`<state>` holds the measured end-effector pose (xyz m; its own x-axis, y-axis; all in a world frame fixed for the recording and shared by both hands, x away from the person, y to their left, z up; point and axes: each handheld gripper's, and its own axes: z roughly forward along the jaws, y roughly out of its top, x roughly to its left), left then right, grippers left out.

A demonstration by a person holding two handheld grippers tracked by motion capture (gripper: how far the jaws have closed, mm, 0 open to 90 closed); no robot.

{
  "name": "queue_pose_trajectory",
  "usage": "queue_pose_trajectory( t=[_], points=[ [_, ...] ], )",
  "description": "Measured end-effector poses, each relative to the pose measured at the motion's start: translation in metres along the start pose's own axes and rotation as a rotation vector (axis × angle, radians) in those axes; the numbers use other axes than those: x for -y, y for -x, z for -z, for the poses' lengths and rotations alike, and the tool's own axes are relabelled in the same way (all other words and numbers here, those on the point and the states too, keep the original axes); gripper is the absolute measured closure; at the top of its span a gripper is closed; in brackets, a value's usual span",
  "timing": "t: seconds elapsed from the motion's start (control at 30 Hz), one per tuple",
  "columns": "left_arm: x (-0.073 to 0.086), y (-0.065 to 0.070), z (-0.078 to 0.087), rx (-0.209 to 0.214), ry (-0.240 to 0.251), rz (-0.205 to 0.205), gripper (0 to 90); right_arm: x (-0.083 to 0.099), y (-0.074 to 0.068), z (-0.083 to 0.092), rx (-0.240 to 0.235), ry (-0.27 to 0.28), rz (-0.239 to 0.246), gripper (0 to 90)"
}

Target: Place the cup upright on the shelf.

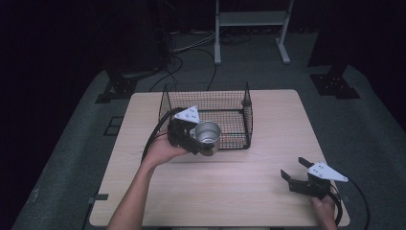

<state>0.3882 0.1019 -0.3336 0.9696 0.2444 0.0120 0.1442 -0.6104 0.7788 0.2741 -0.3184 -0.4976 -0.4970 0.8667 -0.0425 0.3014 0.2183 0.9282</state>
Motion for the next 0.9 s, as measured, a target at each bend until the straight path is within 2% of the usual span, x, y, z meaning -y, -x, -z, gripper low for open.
queue_pose_trajectory(
  t=[0.43,0.77,0.9],
  points=[
    [-0.022,-0.012,0.003,0.004,-0.014,-0.017,17.8,0.0,0.0,0.0,-0.001,0.002,0.003,13.5],
    [-0.029,-0.022,0.002,0.004,-0.025,-0.006,17.8,0.0,0.0,0.0,-0.005,0.003,0.0,13.5],
    [-0.034,-0.024,0.001,-0.005,-0.032,-0.016,17.8,0.0,0.001,0.0,-0.005,0.003,-0.001,13.5]
  ],
)
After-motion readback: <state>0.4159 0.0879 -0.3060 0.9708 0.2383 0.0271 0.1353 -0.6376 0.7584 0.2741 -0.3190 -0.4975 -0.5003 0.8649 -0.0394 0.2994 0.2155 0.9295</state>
